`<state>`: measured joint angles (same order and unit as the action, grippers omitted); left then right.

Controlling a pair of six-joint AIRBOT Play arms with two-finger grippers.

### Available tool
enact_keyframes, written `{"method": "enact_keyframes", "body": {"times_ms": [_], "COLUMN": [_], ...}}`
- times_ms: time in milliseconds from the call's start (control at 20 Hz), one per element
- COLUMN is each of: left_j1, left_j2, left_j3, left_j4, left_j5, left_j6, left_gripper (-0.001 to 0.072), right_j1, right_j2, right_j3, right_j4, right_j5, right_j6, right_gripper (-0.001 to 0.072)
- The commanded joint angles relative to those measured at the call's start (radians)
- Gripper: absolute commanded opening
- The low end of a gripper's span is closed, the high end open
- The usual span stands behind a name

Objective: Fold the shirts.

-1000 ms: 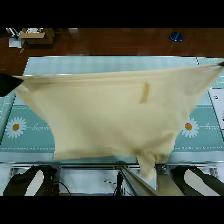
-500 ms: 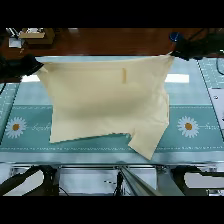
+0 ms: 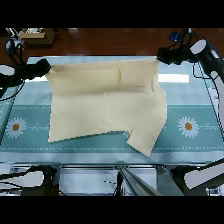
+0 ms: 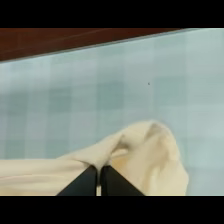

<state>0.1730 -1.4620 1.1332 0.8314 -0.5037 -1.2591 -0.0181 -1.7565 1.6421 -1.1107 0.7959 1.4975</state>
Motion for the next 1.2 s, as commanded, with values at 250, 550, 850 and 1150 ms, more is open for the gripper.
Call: {"method": "enact_keyframes", "body": {"times_ms": [250, 550, 850, 1150], "left_j1": [0.042, 0.081, 0.043, 0.242], "left_j2": [-0.039, -0.012, -0.035, 0.052], "left_j3": [0.001, 0.0, 0.005, 0.055], "left_j4": [0.169, 0.243, 0.251, 0.448], "left_j5": [-0.226, -0.492, -0.539, -0.945], "left_j6": [0.076, 0.077, 0.032, -0.048], "left_gripper": [0.0023, 0.0023, 0.0266, 0.0345], "right_j1": [-0.009, -0.009, 0.001, -0.077], "right_j2": [-0.01, 0.006, -0.037, 0.105], "right_j3": [0.0, -0.005, -0.026, 0.019], "right_j4": [-0.039, -0.175, -0.152, -0.511], "right_j5": [0.18, 0.457, 0.464, 0.829], "right_j6": [0.001, 0.057, 0.047, -0.095], "right_gripper": [0.003, 0.003, 0.0222, 0.0377]}}
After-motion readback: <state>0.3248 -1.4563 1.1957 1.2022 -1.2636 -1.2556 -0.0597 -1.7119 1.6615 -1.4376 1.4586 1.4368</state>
